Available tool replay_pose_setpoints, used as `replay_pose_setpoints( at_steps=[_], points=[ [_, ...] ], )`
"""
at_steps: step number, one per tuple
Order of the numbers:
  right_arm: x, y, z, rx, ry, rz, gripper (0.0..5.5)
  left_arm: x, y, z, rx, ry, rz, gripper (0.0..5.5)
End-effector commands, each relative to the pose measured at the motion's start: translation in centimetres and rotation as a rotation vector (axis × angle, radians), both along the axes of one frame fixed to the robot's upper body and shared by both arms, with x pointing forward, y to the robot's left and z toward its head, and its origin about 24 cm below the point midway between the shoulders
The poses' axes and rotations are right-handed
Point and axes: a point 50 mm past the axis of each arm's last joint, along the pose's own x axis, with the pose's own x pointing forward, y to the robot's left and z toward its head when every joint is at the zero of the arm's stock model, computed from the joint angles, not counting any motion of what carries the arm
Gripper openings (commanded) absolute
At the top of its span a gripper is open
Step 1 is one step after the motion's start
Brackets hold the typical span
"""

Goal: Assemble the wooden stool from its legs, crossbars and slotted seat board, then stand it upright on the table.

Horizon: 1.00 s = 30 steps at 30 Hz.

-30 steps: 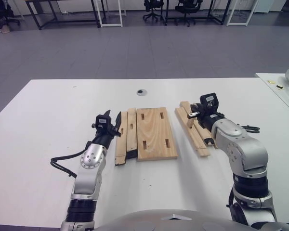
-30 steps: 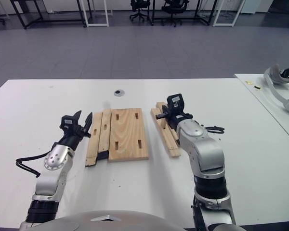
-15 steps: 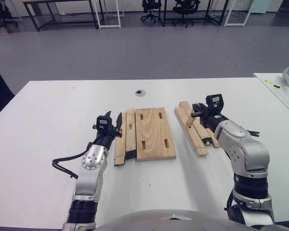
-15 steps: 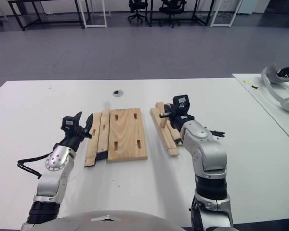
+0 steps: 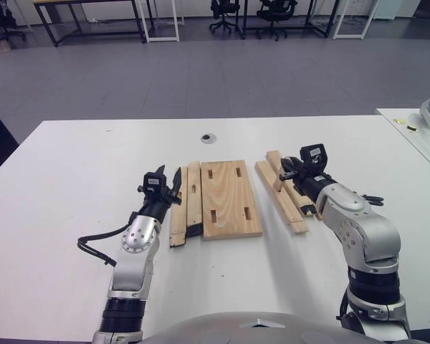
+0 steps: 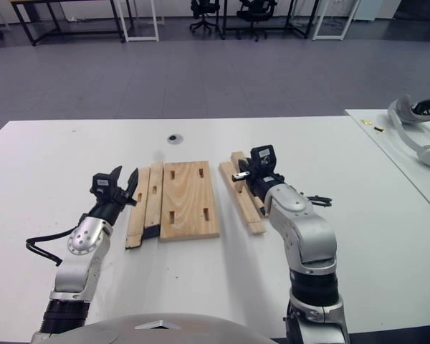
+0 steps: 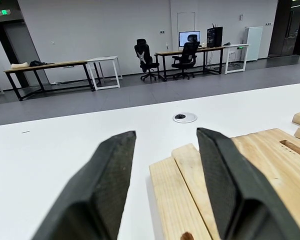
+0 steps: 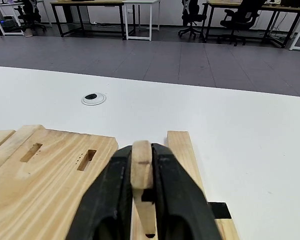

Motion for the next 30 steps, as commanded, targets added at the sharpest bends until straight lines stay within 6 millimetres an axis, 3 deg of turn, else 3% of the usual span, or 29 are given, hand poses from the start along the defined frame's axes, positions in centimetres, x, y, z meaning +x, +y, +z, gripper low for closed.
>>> replay_pose_setpoints(
  at_steps=[1,11,19,30],
  points=[
    [-3.4,0.2,-6.4,0.019,0.43,0.047,0.42,0.0,0.1,0.3,0.025,-0.012,0.011,2.22],
    [-4.0,-0.3,-8.6,0.094,0.56,-0.001,0.42,0.4,-0.2,0.4,0.022,-0.018,-0.003,2.22],
    [-3.4,-0.1,-8.4,0.113,0.554,0.009,0.42,0.5,-0.5,0.4,0.016,-0.022,-0.008,2.22],
    [-1.6,0.1,-6.2,0.038,0.392,0.011,0.42,0.6,-0.5,0.4,0.005,-0.021,-0.005,2.22]
  ],
)
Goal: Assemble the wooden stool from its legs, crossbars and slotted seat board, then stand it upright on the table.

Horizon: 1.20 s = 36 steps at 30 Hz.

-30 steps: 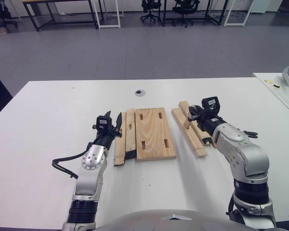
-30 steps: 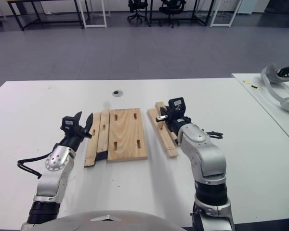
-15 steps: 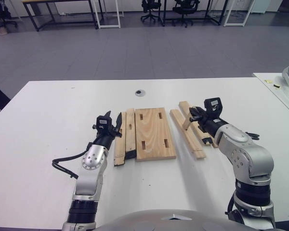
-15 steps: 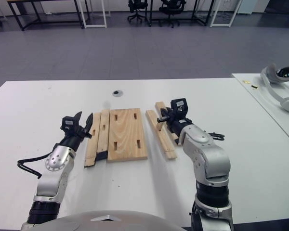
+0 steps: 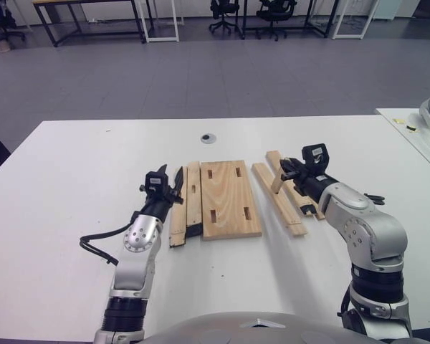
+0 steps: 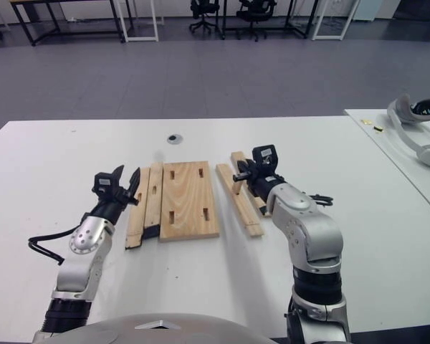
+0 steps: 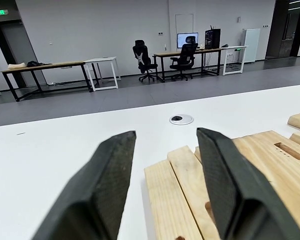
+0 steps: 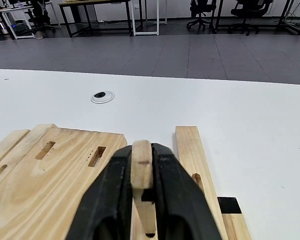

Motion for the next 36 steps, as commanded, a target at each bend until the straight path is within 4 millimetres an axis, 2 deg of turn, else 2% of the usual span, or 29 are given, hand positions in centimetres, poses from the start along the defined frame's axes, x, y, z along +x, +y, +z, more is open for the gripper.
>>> replay_pose_setpoints(
  at_steps=[1,9,10,20,25,29,33,36],
  points=[
    [-1.6,0.4,-6.0,-0.022,0.343,0.004,0.42,0.4,-0.1,0.3,0.015,-0.016,0.006,2.22],
    [-1.4,0.6,-5.8,-0.023,0.334,0.012,0.42,0.6,0.0,0.3,0.017,-0.017,0.004,2.22],
    [-1.4,0.7,-5.8,-0.027,0.324,0.013,0.79,0.6,0.0,0.3,0.016,-0.016,0.002,2.22],
    [-0.8,0.5,-5.3,-0.08,0.265,0.049,2.68,0.7,-0.2,0.2,0.012,-0.012,0.001,2.22],
    [-0.6,0.2,-5.3,-0.152,0.262,0.051,3.36,0.6,-0.2,0.2,0.009,-0.013,0.006,2.22],
    [-1.2,0.6,-6.0,-0.131,0.337,0.108,3.36,0.6,-0.2,0.2,0.008,-0.015,0.01,2.22],
    [-1.7,0.6,-6.4,-0.048,0.4,0.1,2.64,0.6,-0.2,0.2,0.01,-0.016,0.007,2.22],
    [-1.4,0.4,-6.2,-0.08,0.373,0.092,2.26,0.8,0.3,0.6,0.027,-0.028,0.018,2.22]
  ],
)
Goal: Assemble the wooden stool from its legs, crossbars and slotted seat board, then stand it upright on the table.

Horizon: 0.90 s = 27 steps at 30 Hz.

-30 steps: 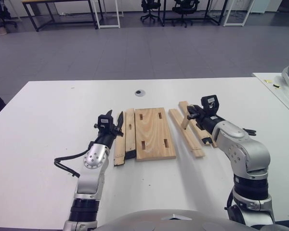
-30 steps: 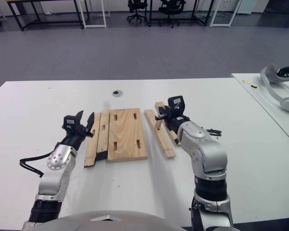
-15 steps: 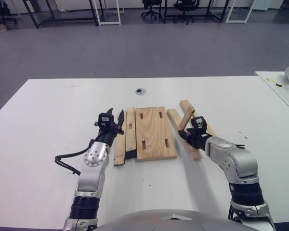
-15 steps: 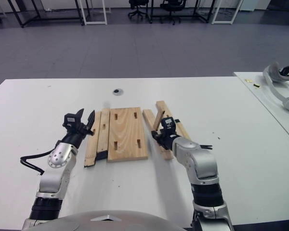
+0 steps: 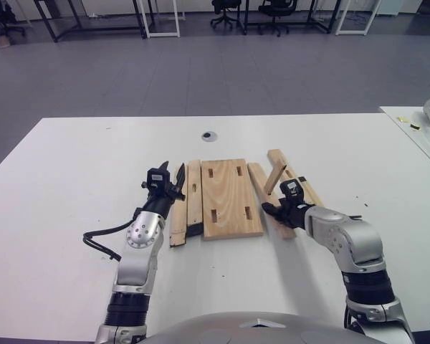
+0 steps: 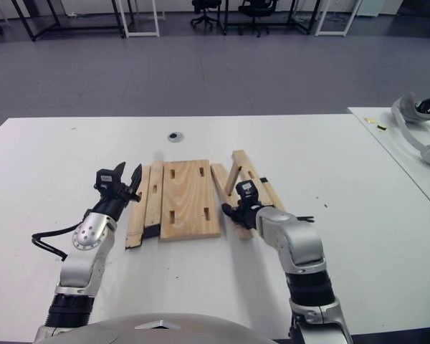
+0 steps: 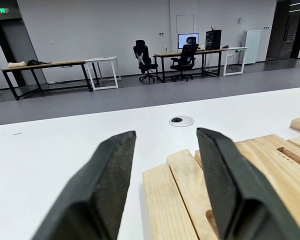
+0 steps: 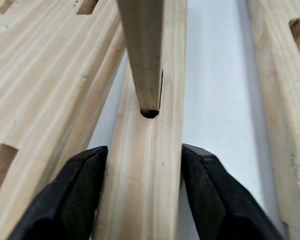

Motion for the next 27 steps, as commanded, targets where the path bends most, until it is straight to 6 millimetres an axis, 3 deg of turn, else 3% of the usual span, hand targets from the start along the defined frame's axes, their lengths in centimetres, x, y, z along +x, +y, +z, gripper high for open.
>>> replay_pose_setpoints(
  at_steps=[1,6,8,11,13,15,18,20,24,27],
  points=[
    [0.1,0.0,0.1,-0.021,-0.006,0.001,2.09,0.4,1.0,0.6,0.05,-0.025,0.02,2.22],
    [1.2,-0.3,1.0,-0.033,-0.104,-0.03,2.09,1.7,2.1,2.9,0.044,-0.065,-0.033,2.22],
    [3.0,-0.8,3.2,0.011,-0.227,-0.064,2.09,2.5,1.7,4.3,-0.046,-0.067,-0.121,2.22],
    [5.7,-1.0,8.1,0.136,-0.448,-0.064,2.09,3.7,1.1,7.1,-0.174,-0.045,-0.294,2.22],
    [6.2,0.3,11.0,0.209,-0.575,0.023,2.09,4.6,0.9,9.1,-0.221,-0.011,-0.375,2.22],
    [5.7,2.0,12.3,0.241,-0.648,0.125,2.09,5.5,0.4,12.2,-0.321,-0.022,-0.45,2.22],
    [4.8,3.1,12.1,0.267,-0.664,0.175,2.09,6.0,-0.2,15.5,-0.469,-0.045,-0.534,2.22],
    [4.0,3.9,11.9,0.286,-0.669,0.22,2.09,6.1,-0.6,16.7,-0.537,-0.03,-0.581,2.42],
    [3.3,4.5,11.3,0.285,-0.66,0.253,2.09,6.1,-0.6,16.7,-0.613,0.043,-0.604,3.06],
    [2.9,4.6,11.2,0.295,-0.659,0.262,2.09,6.4,-0.3,15.7,-0.658,0.122,-0.552,3.09]
  ],
)
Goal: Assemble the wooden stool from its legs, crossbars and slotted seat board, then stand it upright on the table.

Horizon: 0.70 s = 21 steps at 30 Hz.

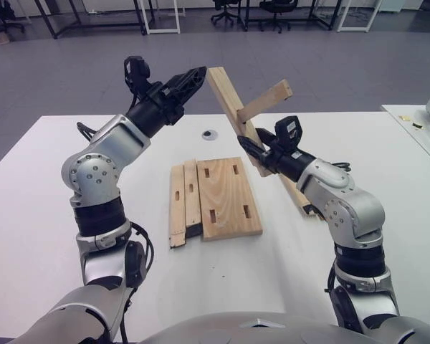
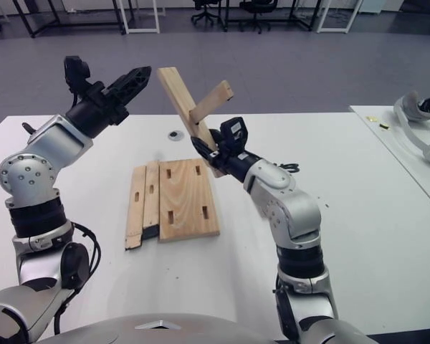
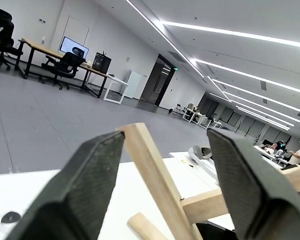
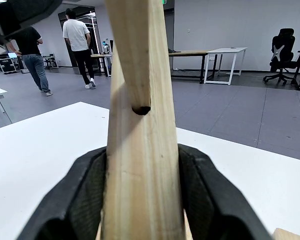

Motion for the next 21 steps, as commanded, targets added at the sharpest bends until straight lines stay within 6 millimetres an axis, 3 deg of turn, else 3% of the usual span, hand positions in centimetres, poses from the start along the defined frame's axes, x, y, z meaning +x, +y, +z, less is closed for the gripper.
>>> replay_pose_setpoints(
  at_steps=[1,7,18,21],
  points=[
    [-0.5,0.3,0.2,0.013,-0.023,0.018,2.09,0.4,0.2,-0.6,-0.019,0.095,0.015,3.09],
    [-1.2,0.9,0.1,0.026,-0.034,0.064,2.09,0.6,-0.1,-1.3,-0.055,0.194,-0.003,3.09],
    [-2.3,1.9,-0.2,0.053,-0.017,0.129,2.09,0.4,-0.6,-1.1,-0.105,0.219,-0.045,3.09],
    [-2.8,2.2,-0.4,0.056,-0.008,0.159,2.09,0.4,-0.5,-1.2,-0.111,0.22,-0.04,2.73]
  ],
)
